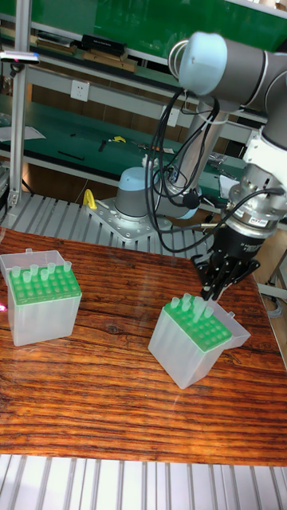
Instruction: Transfer all large pipette tips from one holder to another
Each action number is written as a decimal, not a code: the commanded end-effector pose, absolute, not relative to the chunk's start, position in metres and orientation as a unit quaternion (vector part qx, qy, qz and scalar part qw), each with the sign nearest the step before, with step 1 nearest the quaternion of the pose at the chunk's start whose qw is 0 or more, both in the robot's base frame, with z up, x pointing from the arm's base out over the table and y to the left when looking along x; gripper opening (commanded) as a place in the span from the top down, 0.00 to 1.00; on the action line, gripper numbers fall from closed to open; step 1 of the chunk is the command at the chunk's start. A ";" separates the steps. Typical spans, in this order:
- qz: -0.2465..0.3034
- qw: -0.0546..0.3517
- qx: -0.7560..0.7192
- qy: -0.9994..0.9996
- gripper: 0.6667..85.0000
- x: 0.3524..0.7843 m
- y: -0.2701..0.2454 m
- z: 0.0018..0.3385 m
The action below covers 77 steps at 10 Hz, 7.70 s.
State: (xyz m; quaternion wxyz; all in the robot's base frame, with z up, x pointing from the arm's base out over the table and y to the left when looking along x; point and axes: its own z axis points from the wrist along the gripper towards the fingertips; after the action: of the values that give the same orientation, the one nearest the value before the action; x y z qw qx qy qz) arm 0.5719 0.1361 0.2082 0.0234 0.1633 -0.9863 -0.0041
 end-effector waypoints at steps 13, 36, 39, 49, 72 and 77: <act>-0.030 0.028 0.179 -0.983 0.89 0.570 0.135 0.257; -0.016 0.009 0.223 -0.975 0.91 0.584 0.132 0.256; -0.016 0.001 0.230 -0.973 0.91 0.588 0.132 0.256; -0.008 -0.014 0.238 -0.971 0.92 0.596 0.130 0.256; 0.024 -0.064 0.280 -0.958 0.97 0.616 0.159 0.315; -0.043 -0.050 0.235 -0.970 0.97 0.589 0.190 0.322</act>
State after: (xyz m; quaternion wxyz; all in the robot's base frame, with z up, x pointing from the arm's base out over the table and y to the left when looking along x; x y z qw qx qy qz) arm 0.6029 0.1796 0.3152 -0.0565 0.2477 -0.9670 -0.0185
